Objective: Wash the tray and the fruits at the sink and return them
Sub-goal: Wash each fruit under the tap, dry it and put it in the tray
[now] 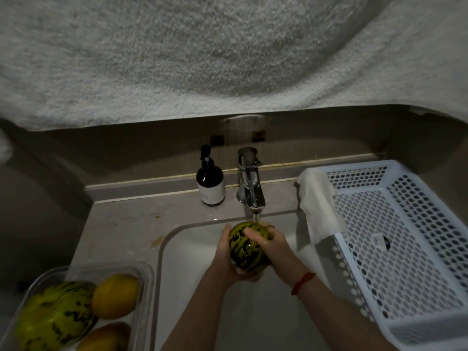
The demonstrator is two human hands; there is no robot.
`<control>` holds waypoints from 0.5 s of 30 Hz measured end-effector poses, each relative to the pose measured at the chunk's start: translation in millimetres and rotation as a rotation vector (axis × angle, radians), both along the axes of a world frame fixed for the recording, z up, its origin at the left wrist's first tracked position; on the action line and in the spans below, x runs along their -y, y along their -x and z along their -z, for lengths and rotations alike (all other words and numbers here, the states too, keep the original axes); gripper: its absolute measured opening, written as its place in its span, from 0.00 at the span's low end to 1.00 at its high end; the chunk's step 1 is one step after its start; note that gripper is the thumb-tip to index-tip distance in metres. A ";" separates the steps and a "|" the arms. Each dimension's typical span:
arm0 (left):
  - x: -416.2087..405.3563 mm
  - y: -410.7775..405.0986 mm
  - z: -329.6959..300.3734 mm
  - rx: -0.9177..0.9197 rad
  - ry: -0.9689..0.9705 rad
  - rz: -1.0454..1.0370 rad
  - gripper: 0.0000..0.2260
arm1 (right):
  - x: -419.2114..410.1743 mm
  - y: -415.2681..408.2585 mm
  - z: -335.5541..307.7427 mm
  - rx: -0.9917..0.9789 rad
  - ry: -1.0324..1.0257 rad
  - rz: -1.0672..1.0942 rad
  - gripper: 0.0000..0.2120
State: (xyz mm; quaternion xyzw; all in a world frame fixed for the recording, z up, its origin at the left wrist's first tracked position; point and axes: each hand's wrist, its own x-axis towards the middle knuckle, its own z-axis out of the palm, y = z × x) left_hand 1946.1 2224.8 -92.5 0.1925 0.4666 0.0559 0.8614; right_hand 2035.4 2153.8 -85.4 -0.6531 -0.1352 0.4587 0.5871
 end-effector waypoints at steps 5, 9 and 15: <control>5.3 -0.7 -6.8 0.006 -0.432 -0.042 0.20 | -22.1 17.8 -2.0 0.220 0.237 0.198 0.10; -1.9 2.8 -7.5 0.043 -0.288 -0.055 0.24 | -15.6 20.7 -5.5 0.247 0.094 0.020 0.15; -2.5 2.5 -9.3 0.210 0.028 -0.045 0.25 | 17.3 10.4 -2.6 0.299 -0.059 -0.115 0.32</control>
